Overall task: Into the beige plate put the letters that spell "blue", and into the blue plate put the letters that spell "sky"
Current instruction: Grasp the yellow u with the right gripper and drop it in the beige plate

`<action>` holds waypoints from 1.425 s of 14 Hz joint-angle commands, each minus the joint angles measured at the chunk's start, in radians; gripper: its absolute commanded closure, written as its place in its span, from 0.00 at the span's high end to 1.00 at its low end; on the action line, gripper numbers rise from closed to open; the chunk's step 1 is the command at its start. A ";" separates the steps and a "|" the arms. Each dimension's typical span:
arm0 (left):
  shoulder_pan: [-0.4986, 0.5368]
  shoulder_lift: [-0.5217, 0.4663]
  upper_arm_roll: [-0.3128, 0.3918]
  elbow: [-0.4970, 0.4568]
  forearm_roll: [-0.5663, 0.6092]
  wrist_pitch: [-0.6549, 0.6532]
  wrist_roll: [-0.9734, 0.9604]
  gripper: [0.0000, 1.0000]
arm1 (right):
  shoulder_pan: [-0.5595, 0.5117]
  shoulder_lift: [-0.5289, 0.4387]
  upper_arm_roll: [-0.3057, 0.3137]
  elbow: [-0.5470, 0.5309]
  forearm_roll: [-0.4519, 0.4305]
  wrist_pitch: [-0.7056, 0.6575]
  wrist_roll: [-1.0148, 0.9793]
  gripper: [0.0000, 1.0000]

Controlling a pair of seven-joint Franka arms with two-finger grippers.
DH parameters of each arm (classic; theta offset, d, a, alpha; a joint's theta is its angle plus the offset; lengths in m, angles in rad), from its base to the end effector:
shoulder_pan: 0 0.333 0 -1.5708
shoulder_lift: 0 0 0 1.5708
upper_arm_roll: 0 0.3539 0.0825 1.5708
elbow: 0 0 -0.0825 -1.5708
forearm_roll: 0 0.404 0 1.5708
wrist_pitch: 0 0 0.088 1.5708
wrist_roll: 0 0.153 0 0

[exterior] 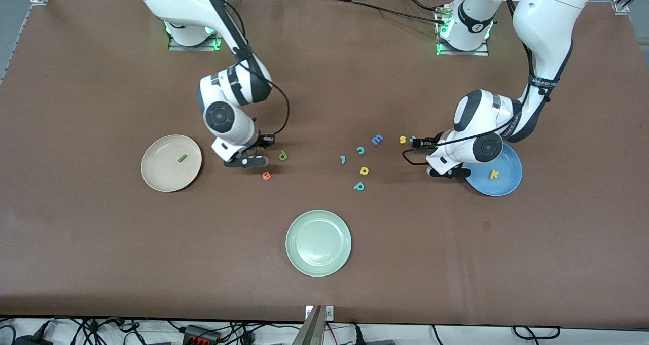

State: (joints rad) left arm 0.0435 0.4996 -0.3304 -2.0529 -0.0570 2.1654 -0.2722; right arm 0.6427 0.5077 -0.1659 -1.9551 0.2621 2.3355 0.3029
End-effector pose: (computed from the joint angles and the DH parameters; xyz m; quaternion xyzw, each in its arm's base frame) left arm 0.5378 -0.1702 0.1550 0.9784 0.0172 -0.2008 0.0467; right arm 0.5552 0.3021 0.1808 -0.9972 0.0015 0.0708 0.0230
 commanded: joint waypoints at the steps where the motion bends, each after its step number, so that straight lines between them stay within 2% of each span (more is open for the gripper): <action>1: 0.002 0.011 -0.004 -0.044 -0.007 0.076 -0.013 1.00 | -0.058 -0.024 -0.064 0.027 -0.015 -0.042 -0.048 0.05; 6: -0.021 0.019 -0.004 -0.038 -0.007 0.082 -0.028 1.00 | -0.064 -0.014 -0.256 0.021 -0.072 -0.117 -0.253 0.05; 8: -0.022 0.020 -0.004 -0.036 -0.007 0.083 -0.031 1.00 | -0.072 -0.011 -0.296 0.001 -0.072 -0.152 -0.329 0.05; 11: -0.031 0.037 -0.004 -0.044 -0.007 0.113 -0.045 1.00 | -0.129 0.000 -0.296 -0.028 -0.072 -0.163 -0.393 0.05; 12: -0.031 0.037 -0.004 -0.044 -0.006 0.113 -0.045 0.97 | -0.147 0.011 -0.296 -0.030 -0.072 -0.160 -0.413 0.06; 13: -0.036 0.034 -0.004 -0.044 -0.006 0.111 -0.045 0.69 | -0.167 0.018 -0.296 -0.030 -0.072 -0.156 -0.432 0.10; 14: -0.047 0.033 -0.002 -0.044 -0.007 0.111 -0.045 0.47 | -0.173 0.023 -0.294 -0.028 -0.070 -0.154 -0.432 0.26; 15: -0.047 0.031 -0.002 -0.044 -0.006 0.110 -0.044 0.34 | -0.172 0.023 -0.296 -0.025 -0.067 -0.154 -0.423 0.72; 16: -0.047 0.031 -0.002 -0.044 -0.006 0.111 -0.044 0.33 | -0.172 0.020 -0.296 -0.019 -0.067 -0.162 -0.416 1.00; 20: -0.047 0.034 -0.002 -0.044 -0.006 0.111 -0.044 0.21 | -0.130 0.017 -0.285 0.088 -0.050 -0.192 -0.390 1.00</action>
State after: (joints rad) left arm 0.0062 0.5250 -0.3334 -2.0898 -0.0570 2.2604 -0.3073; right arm 0.4874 0.5317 -0.4588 -1.9272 0.2050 2.1761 -0.1061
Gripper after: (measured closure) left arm 0.665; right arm 0.308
